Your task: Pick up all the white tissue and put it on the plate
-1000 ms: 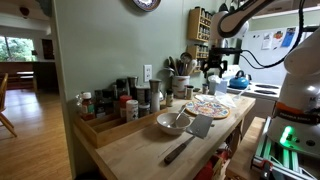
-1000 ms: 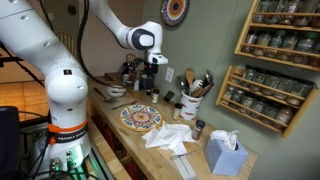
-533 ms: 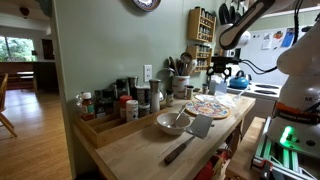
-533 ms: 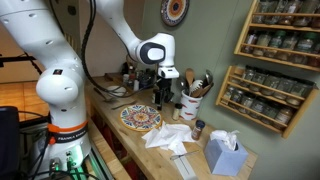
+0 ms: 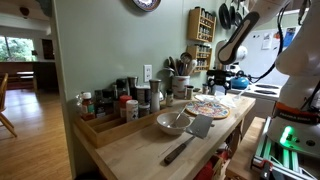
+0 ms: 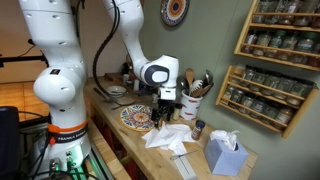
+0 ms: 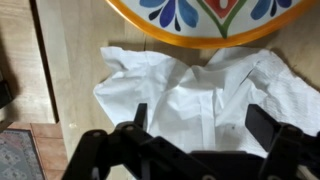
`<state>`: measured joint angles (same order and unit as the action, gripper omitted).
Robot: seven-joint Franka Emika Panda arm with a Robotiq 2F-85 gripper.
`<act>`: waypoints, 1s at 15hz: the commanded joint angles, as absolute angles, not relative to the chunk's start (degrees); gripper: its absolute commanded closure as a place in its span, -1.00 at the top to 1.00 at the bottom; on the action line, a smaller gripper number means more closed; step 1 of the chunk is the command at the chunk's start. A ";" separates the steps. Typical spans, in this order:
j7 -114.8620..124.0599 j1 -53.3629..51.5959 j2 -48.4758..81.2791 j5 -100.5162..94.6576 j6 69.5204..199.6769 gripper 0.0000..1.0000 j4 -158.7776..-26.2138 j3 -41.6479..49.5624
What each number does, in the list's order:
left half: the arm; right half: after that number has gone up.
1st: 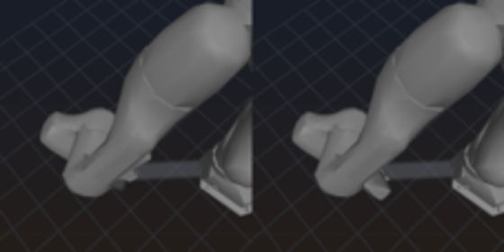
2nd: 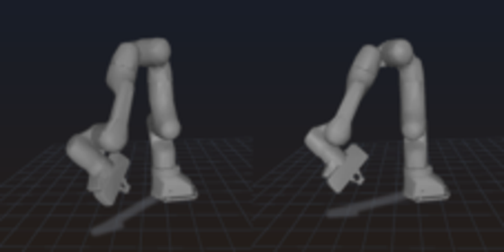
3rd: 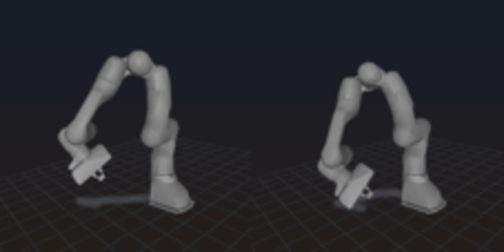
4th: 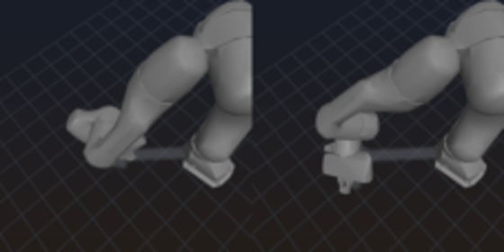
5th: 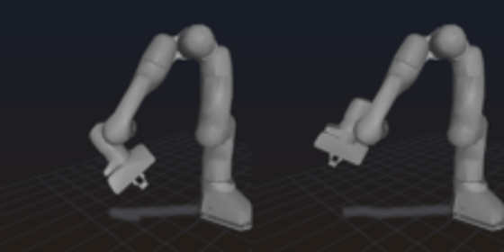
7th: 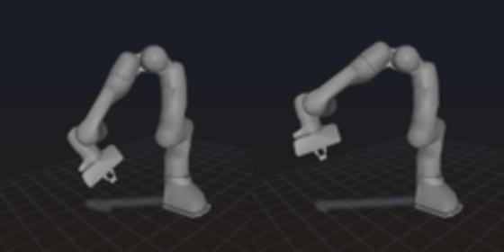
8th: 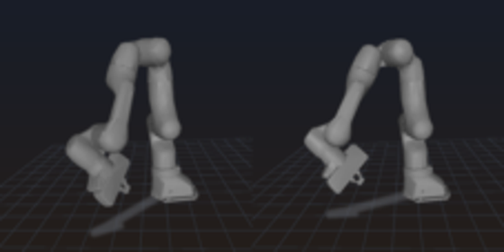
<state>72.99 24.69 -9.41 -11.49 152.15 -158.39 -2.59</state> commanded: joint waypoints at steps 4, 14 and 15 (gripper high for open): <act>75.44 19.39 1.26 -11.87 161.42 1.00 -156.47 4.35; 74.72 12.36 8.05 -12.08 161.11 1.00 -148.46 11.88; 74.99 11.52 8.87 -12.33 160.96 1.00 -147.48 12.44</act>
